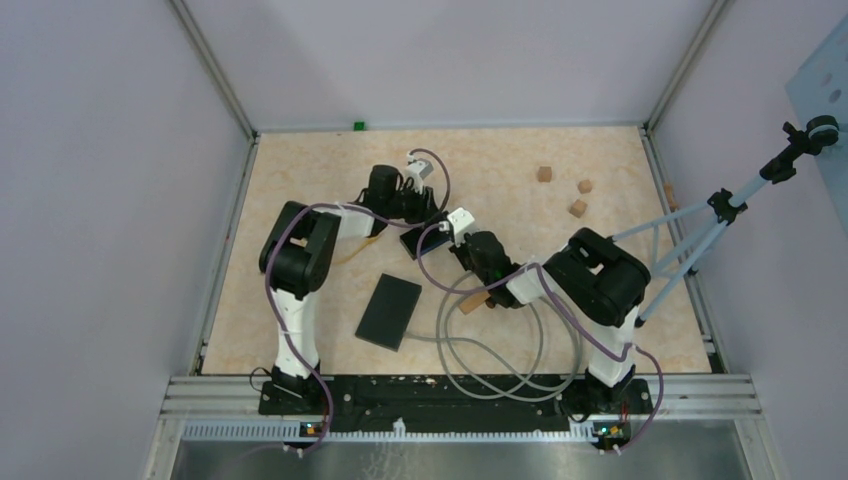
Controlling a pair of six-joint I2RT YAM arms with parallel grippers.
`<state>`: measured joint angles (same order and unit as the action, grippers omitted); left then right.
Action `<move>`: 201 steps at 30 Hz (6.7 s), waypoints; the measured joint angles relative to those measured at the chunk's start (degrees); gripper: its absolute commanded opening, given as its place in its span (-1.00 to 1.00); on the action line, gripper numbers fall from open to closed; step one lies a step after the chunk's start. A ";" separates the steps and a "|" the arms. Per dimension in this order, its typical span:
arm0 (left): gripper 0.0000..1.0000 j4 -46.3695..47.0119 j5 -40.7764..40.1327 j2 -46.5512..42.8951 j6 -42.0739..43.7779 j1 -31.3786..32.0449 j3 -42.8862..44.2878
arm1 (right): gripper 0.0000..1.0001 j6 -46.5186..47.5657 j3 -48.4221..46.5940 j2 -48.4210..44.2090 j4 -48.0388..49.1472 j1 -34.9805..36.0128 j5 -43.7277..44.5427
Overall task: Insert the plug into the switch port
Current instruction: Insert the connector into the switch port, then pick up the connector from the center of the board.
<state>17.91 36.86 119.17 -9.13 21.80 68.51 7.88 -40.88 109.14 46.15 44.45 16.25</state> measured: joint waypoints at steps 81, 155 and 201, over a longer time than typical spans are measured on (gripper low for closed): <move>0.49 -26.51 -65.46 -46.80 -25.11 -13.81 -30.29 | 0.15 -40.15 4.61 -57.77 -56.92 2.32 -6.38; -1.00 -16.02 -30.34 -68.61 20.02 31.10 -32.52 | 0.19 -88.13 7.91 -60.67 -40.17 9.35 -7.23; 0.97 -11.39 -16.90 -90.09 12.15 37.59 -30.97 | -1.00 -65.29 -3.50 -75.63 -30.12 9.81 -6.54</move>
<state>6.52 19.97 29.08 3.03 59.40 37.54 -57.41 -44.38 33.52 16.03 54.26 9.72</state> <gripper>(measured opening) 0.987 0.025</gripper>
